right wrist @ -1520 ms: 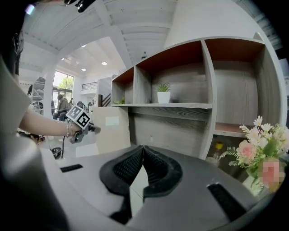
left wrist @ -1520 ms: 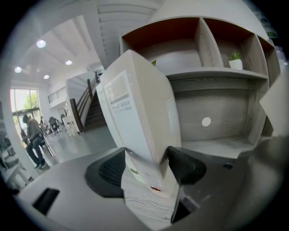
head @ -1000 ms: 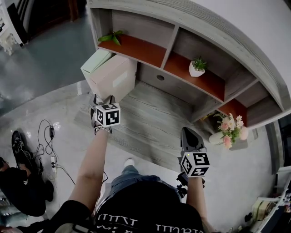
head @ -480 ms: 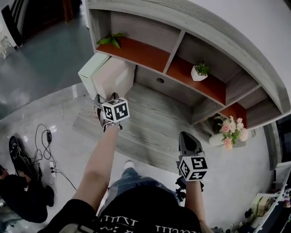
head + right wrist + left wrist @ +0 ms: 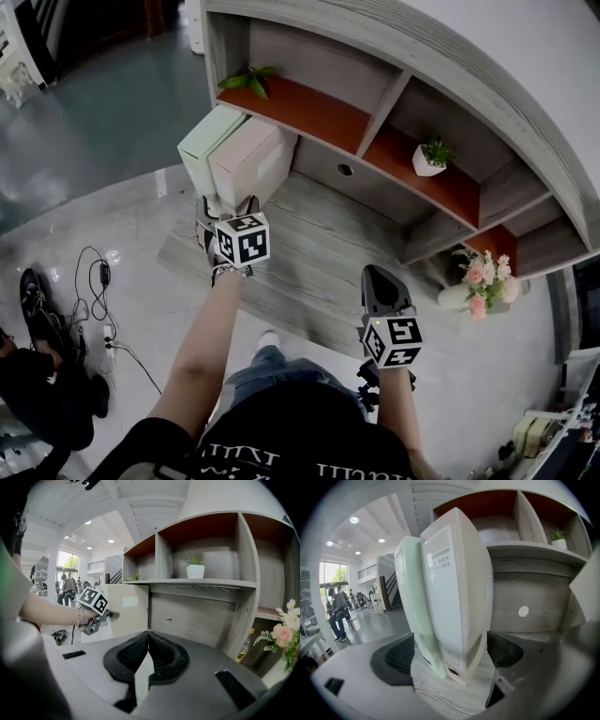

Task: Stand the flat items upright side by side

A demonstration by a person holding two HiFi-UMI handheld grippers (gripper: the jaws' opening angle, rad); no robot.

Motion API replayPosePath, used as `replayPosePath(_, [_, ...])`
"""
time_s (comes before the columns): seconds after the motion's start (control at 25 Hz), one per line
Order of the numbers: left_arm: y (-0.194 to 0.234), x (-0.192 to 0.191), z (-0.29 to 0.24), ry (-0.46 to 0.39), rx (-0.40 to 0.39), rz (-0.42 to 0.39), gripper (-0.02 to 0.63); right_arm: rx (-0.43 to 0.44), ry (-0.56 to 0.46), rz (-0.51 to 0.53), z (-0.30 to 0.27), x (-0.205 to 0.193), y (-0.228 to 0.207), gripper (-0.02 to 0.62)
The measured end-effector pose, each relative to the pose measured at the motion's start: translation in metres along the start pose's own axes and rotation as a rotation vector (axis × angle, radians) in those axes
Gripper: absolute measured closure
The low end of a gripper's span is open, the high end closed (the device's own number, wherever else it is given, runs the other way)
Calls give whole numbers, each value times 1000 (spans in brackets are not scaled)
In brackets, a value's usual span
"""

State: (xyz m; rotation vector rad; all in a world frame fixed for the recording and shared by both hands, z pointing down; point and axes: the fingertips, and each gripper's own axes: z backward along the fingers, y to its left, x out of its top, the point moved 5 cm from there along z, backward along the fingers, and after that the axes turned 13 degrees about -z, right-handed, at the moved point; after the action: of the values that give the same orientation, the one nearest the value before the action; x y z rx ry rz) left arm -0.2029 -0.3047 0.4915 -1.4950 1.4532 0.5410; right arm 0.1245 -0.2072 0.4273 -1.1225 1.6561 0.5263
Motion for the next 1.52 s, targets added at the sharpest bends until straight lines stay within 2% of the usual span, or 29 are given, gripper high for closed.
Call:
replayPosePath(0.16, [6, -2, -3, 10, -38, 11, 138, 14, -6, 4, -3, 1, 3, 580])
replayPosePath(0.24, [6, -3, -5, 32, -45, 34, 166, 17, -5, 6, -1, 0, 3, 580])
replayPosePath(0.72, [-14, 10, -12, 138, 47, 153, 179, 35, 10, 16, 23, -1, -15, 580])
replayPosePath(0.84, [-14, 12, -12, 156, 31, 150, 179, 43, -9, 28, 27, 8, -20, 580])
replayPosePath(1.12, [-15, 17, 29, 57, -50, 88, 138, 91, -80, 80, 28, 42, -24, 580])
replayPosePath(1.32, [-8, 25, 74, -62, -143, 25, 135, 164, -152, 103, 31, 72, -26, 580])
replayPosePath(1.4, [-3, 30, 90, -111, -189, 23, 135, 198, -177, 96, 32, 83, -24, 580])
replayPosePath(1.52, [7, 39, 114, -200, -263, 66, 135, 239, -210, 88, 35, 99, -21, 580])
